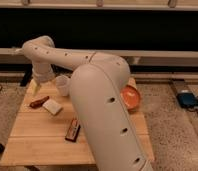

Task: Place the white sponge in the ceramic bowl

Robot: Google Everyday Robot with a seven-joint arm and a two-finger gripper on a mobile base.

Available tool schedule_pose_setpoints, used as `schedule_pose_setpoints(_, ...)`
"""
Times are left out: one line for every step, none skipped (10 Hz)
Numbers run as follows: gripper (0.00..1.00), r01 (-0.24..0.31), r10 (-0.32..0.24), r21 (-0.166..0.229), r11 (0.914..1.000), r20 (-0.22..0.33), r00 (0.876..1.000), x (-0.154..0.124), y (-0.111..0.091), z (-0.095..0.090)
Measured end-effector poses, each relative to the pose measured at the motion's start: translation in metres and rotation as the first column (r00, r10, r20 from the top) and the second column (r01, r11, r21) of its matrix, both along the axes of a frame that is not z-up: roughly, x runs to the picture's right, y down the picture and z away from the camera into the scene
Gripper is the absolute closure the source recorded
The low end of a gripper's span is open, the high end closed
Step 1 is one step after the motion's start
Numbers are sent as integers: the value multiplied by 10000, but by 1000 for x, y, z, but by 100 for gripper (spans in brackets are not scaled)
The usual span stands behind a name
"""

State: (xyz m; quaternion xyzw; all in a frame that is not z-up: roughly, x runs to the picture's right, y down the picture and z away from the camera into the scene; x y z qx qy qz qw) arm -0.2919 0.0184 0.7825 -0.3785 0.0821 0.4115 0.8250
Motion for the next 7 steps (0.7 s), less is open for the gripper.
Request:
schedule_pose_setpoints(20, 203, -201, -153, 9997, 154, 9997, -5, 11, 3)
schedule_pose_setpoints(20, 399, -392, -296, 9988, 248, 9989, -7, 21, 9)
schedule_pose_setpoints(20, 644, -629, -425, 9970, 348, 9974, -12, 32, 15)
schedule_pose_setpoints(20, 939, -916, -535, 9941, 425, 9949, -17, 44, 21)
schedule_pose_setpoints(20, 1281, -1260, -569, 9901, 393, 9912, -19, 54, 31)
schedule_pose_setpoints(20, 1521, -1507, -544, 9869, 278, 9882, -16, 58, 40)
schedule_pose_setpoints(20, 1785, -1780, -532, 9825, 137, 9839, -13, 63, 50)
